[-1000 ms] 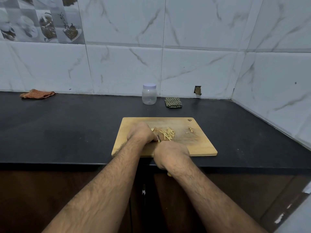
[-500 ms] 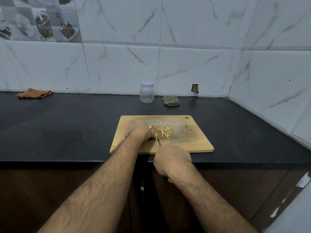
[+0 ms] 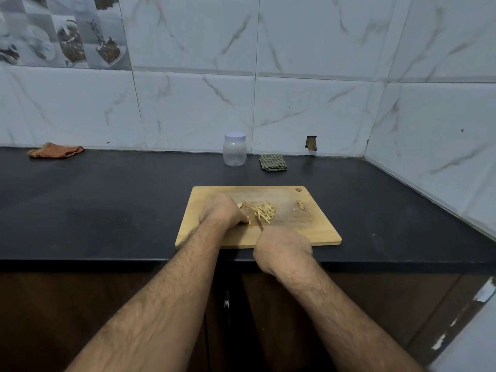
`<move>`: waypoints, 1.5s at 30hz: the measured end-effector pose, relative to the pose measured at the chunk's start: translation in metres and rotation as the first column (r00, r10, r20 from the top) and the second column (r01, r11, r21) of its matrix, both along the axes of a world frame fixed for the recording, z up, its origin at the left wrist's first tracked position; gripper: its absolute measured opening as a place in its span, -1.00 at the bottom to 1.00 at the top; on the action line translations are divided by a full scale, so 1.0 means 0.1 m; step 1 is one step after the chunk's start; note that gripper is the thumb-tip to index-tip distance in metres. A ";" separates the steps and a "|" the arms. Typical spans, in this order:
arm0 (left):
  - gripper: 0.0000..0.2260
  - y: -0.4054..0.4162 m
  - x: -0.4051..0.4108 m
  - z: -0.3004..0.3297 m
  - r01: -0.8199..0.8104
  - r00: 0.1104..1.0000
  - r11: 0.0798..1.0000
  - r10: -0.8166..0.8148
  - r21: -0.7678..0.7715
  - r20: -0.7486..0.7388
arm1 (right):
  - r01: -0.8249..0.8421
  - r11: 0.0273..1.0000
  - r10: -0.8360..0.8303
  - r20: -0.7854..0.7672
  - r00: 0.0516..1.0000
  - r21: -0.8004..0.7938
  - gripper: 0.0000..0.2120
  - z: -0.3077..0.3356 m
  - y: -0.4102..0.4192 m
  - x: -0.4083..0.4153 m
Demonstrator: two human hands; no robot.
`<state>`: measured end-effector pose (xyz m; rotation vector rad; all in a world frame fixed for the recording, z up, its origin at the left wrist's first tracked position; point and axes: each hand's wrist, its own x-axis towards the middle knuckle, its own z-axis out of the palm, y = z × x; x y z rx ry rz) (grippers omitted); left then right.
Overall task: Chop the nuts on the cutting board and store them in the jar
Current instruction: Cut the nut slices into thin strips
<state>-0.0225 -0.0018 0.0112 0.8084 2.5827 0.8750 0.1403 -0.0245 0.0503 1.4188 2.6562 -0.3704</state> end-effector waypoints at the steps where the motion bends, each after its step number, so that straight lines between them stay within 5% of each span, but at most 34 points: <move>1: -0.69 0.00 0.00 0.00 -0.001 1.000 1.000 0.001 0.000 0.000 | 0.001 1.000 -0.002 -0.008 1.000 -0.004 -0.70 0.00 0.00 0.00; 18: -0.73 -0.05 0.06 0.00 -0.016 1.000 1.000 0.017 0.027 -0.012 | 0.002 0.996 -0.016 -0.151 0.988 -0.094 -0.94 0.01 -0.14 0.00; 45: -0.91 -0.07 -0.01 -0.03 0.105 0.994 0.993 -0.105 0.046 0.007 | 0.008 0.998 -0.016 -0.134 0.991 -0.064 -0.78 -0.02 -0.06 -0.04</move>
